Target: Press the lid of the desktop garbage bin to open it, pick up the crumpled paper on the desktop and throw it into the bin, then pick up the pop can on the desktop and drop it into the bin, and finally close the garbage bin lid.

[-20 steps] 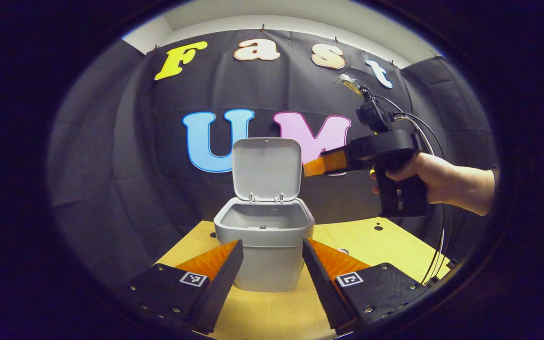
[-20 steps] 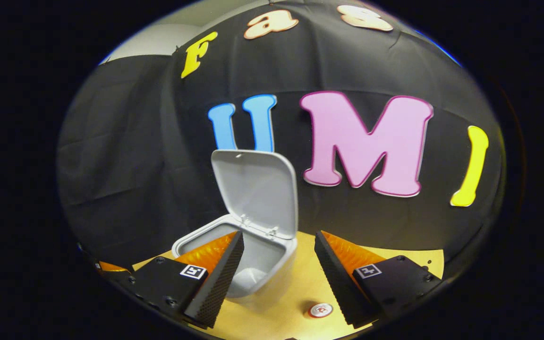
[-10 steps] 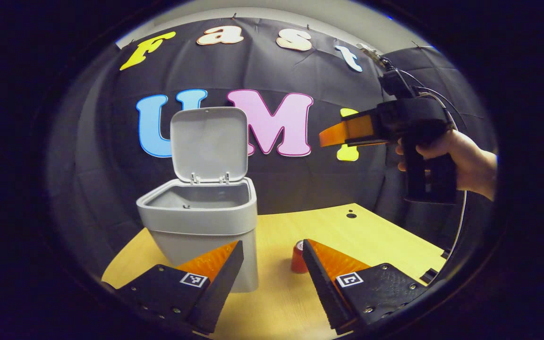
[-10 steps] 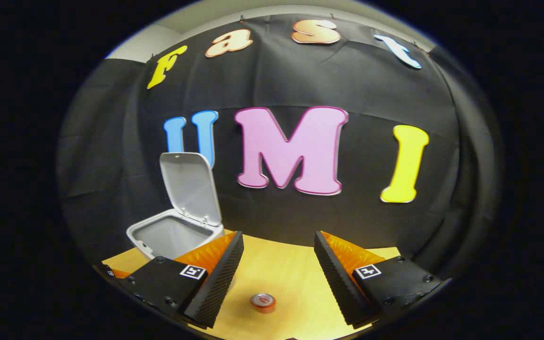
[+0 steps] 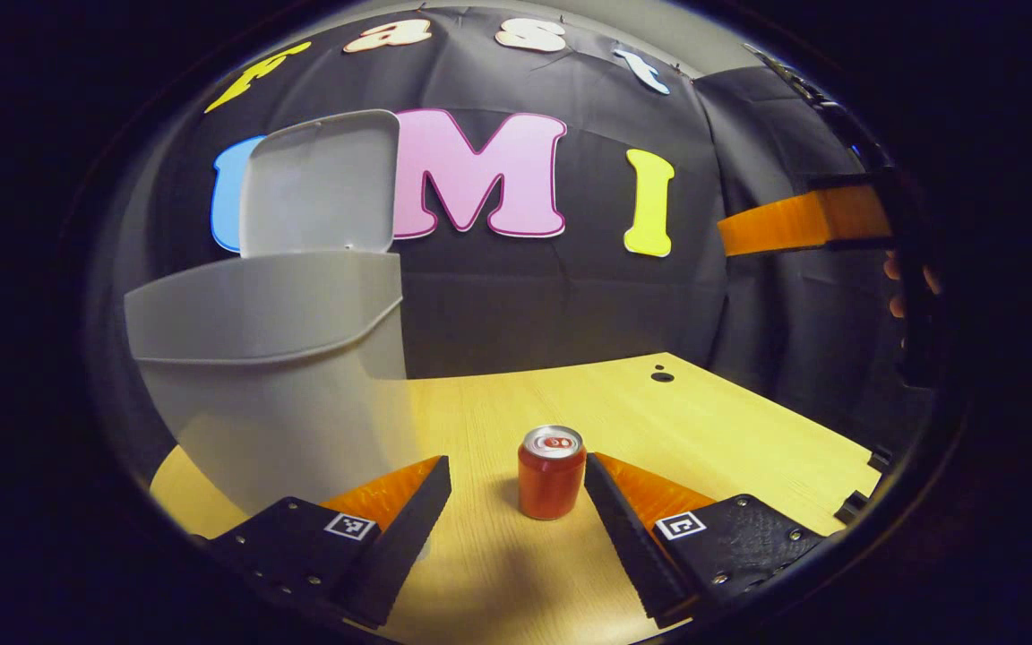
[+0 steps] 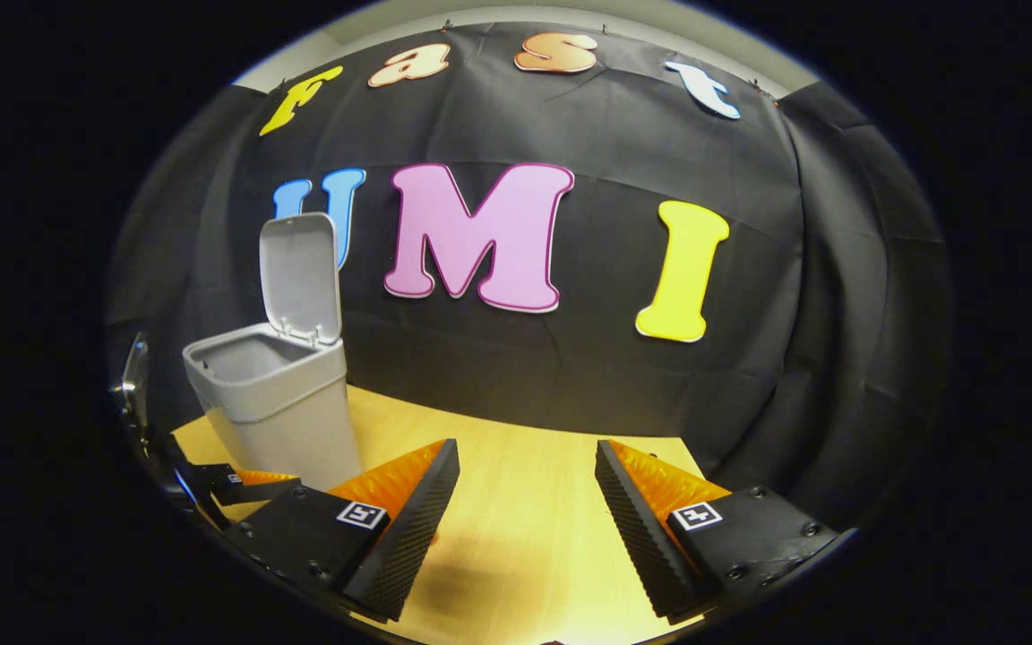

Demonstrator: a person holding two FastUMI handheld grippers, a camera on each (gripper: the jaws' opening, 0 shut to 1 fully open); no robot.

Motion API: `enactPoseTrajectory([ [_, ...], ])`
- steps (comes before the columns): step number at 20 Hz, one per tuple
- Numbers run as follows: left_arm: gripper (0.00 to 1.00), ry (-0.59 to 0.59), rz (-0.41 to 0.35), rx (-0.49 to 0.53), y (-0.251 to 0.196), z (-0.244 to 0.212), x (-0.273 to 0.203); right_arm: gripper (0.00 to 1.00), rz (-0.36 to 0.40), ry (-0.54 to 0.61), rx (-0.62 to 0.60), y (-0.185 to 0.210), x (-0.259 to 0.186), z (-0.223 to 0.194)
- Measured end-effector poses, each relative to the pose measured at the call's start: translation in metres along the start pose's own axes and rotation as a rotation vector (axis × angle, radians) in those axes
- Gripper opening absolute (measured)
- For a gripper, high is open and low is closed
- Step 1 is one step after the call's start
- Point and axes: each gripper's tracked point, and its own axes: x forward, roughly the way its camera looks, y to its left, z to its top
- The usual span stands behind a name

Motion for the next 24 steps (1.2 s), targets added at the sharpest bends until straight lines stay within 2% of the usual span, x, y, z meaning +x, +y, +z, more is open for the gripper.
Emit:
enactPoseTrajectory([
  [5,0.98,0.014,-0.017,0.002,-0.018,-0.02,0.036,0.99,-0.02,0.024,0.009,-0.015,0.001,-0.029],
  [12,0.98,0.044,-0.005,-0.018,-0.014,-0.043,0.074,0.99,-0.063,0.039,0.047,-0.036,-0.002,-0.055],
  [17,0.98,0.066,-0.025,-0.003,-0.018,-0.056,0.097,0.99,-0.06,0.086,0.068,-0.038,0.001,-0.079],
  [24,0.99,0.084,-0.036,0.004,-0.027,-0.06,0.105,0.99,-0.046,0.1,0.074,-0.036,0.006,-0.084],
])
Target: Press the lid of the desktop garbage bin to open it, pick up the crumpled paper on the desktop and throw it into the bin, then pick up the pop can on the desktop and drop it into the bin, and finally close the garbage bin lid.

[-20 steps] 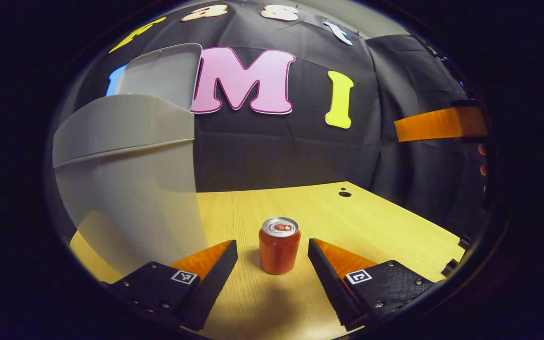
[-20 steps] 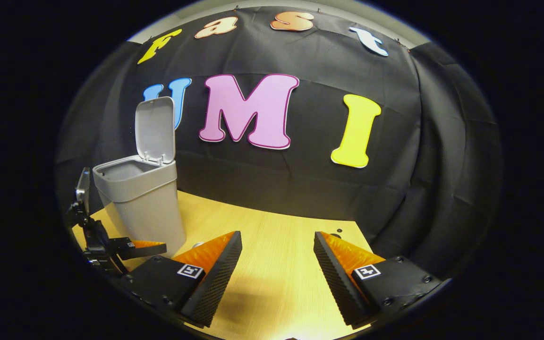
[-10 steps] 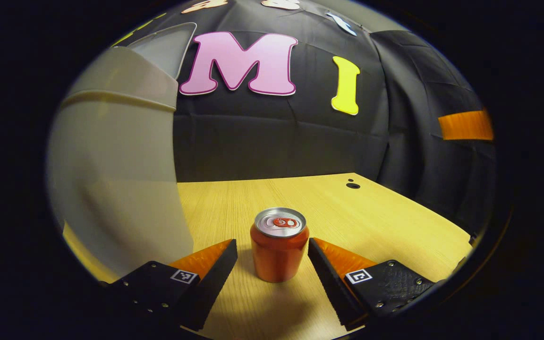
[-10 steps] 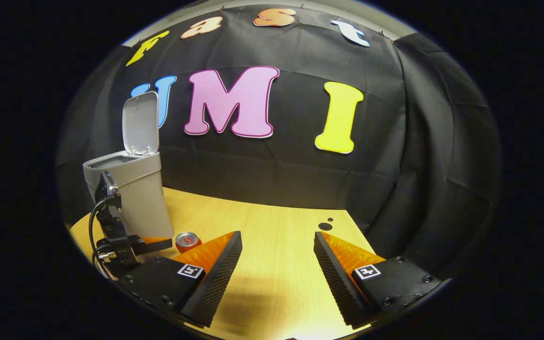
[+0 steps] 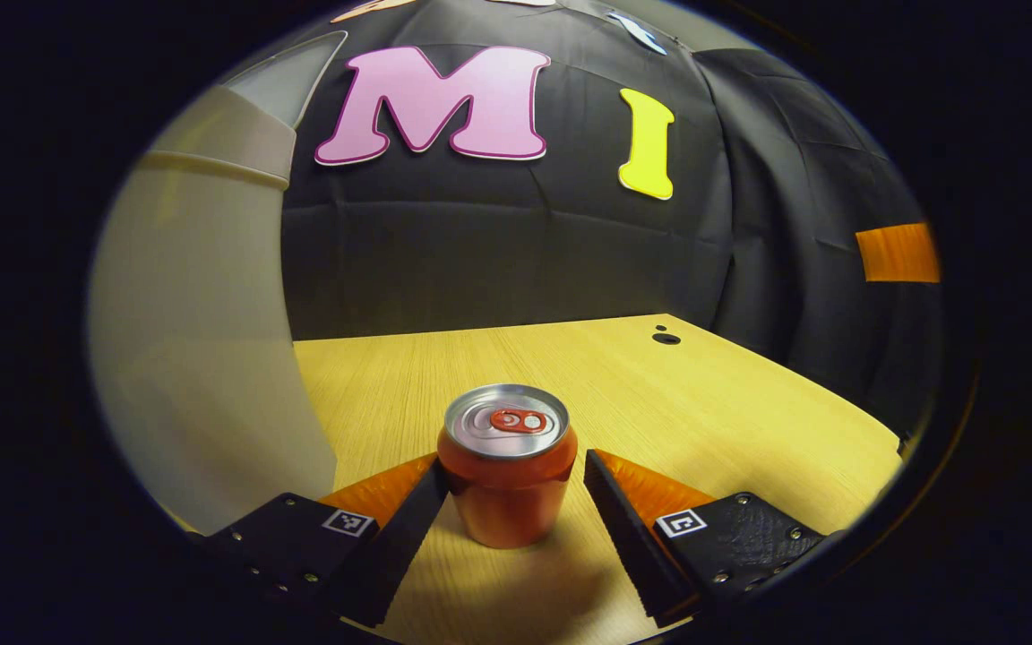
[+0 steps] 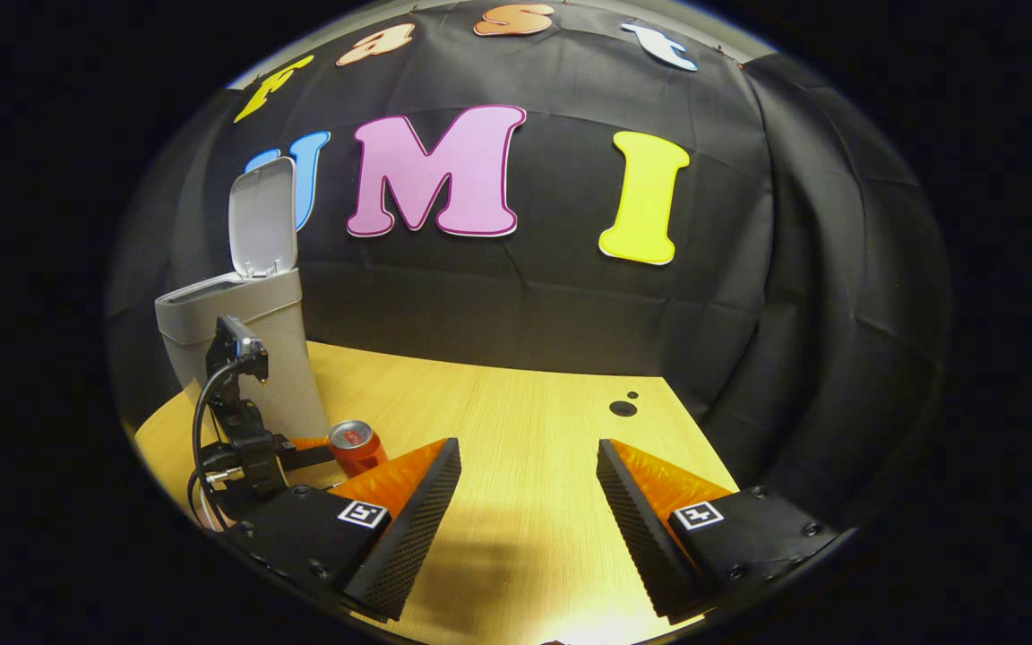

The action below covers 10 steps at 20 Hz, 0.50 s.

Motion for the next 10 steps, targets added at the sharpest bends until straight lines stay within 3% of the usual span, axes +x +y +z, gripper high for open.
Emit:
enactPoseTrajectory([
  [6,0.99,0.048,0.014,-0.009,0.005,-0.01,0.005,0.99,0.001,0.019,0.003,-0.001,0.002,-0.004],
  [8,0.85,0.045,0.011,-0.027,0.007,-0.008,0.001,0.99,0.006,0.021,0.005,0.002,0.003,-0.005],
  [10,0.86,0.053,0.014,-0.03,0.008,-0.009,0.002,0.99,0.011,0.02,0.013,0.003,0.003,-0.003],
])
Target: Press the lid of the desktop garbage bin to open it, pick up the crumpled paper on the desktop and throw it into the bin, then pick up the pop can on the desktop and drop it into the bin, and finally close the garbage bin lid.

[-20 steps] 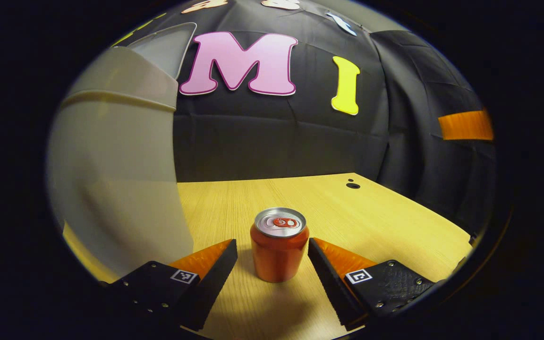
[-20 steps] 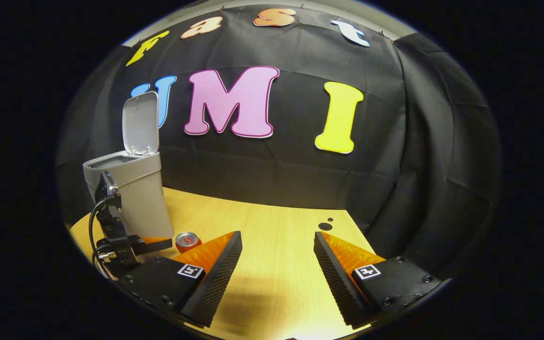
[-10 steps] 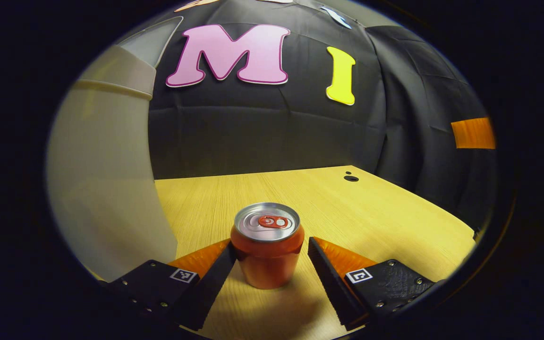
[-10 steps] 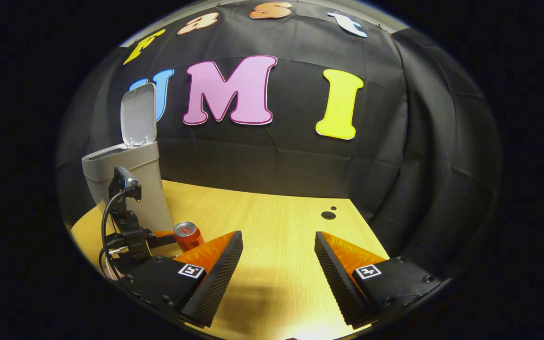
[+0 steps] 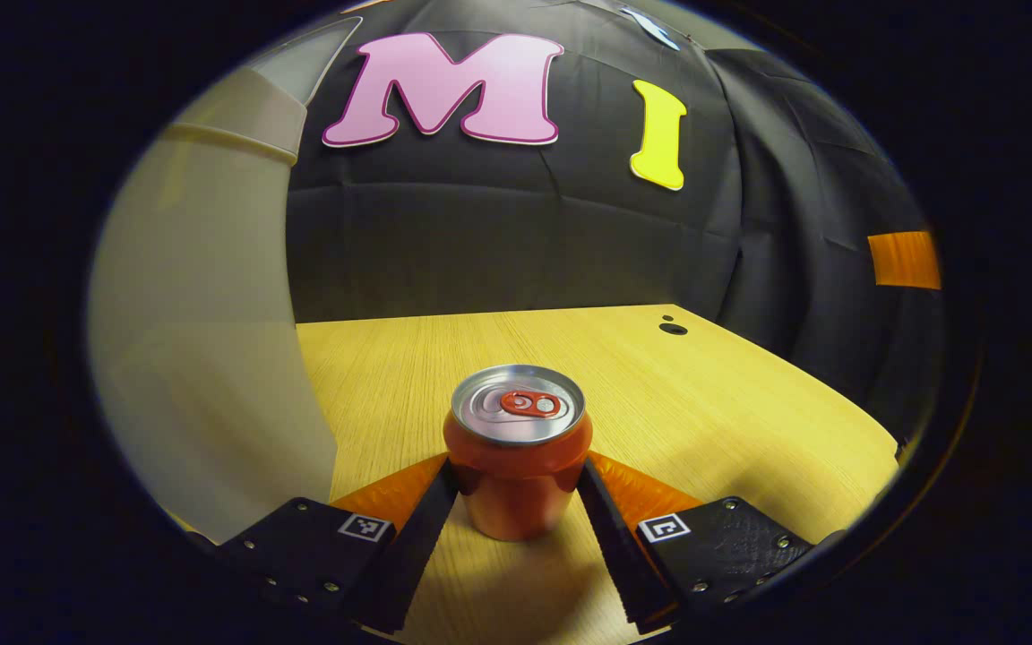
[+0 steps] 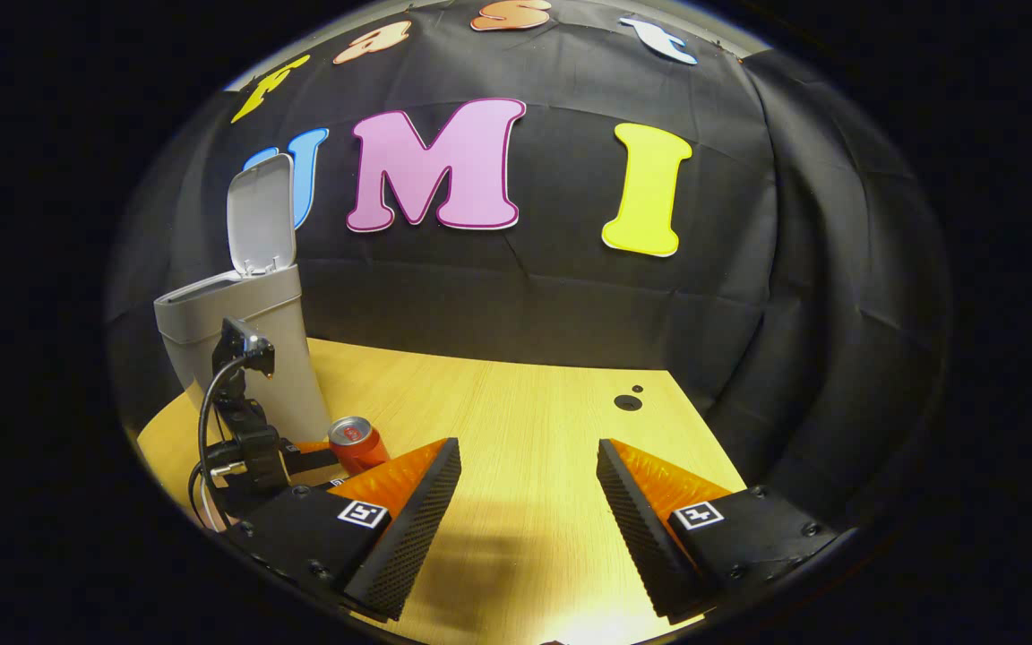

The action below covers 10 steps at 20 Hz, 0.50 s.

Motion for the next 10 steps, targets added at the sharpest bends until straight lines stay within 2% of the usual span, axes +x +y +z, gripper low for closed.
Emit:
enactPoseTrajectory([
  [5,0.85,-0.01,-0.021,0.027,-0.006,0.025,-0.015,0.99,-0.013,0.0,-0.006,-0.001,-0.004,0.006],
  [10,0.85,-0.068,-0.072,0.097,-0.015,0.09,-0.052,0.99,-0.029,-0.009,-0.008,-0.001,-0.012,0.029],
])
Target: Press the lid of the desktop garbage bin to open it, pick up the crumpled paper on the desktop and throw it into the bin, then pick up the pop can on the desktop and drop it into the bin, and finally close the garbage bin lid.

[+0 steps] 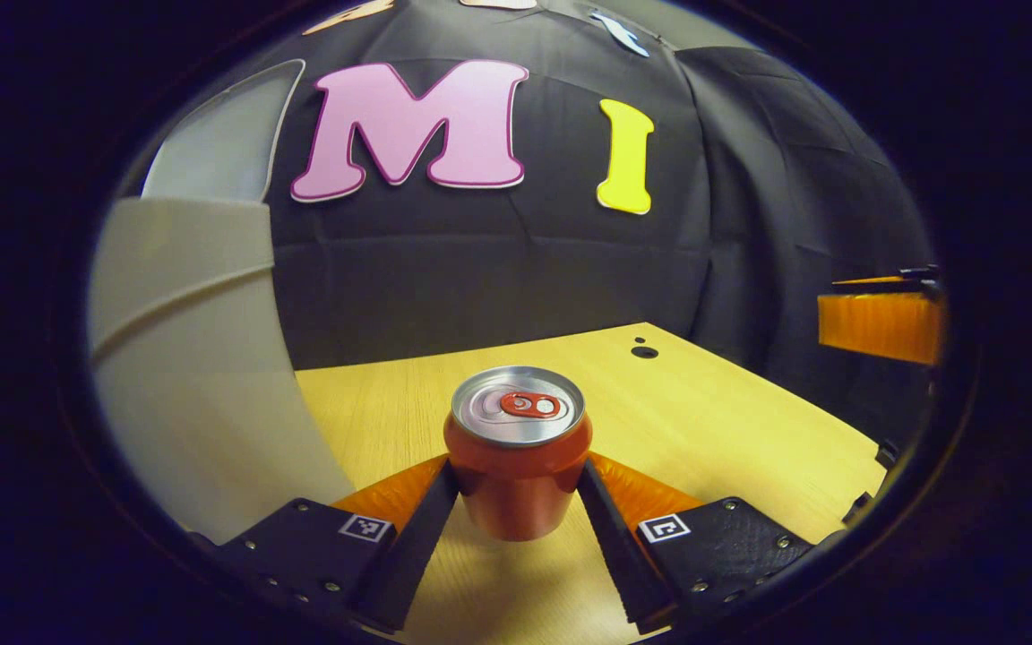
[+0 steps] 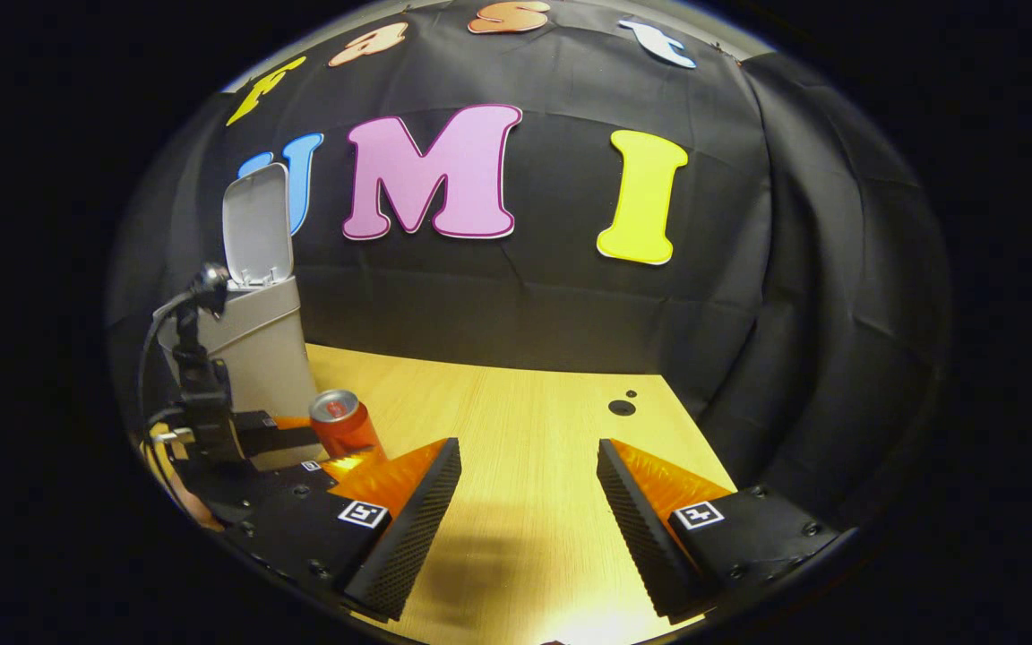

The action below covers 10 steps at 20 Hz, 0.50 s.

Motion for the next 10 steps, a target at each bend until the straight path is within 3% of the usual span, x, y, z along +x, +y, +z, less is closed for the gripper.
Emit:
enactPoseTrajectory([
  [5,0.85,-0.092,-0.034,-0.061,-0.005,0.082,-0.042,0.99,-0.011,-0.031,0.003,0.003,-0.011,0.036],
  [10,0.84,-0.173,-0.008,-0.057,0.016,0.148,-0.077,0.99,-0.01,-0.06,-0.002,0.013,-0.033,0.067],
])
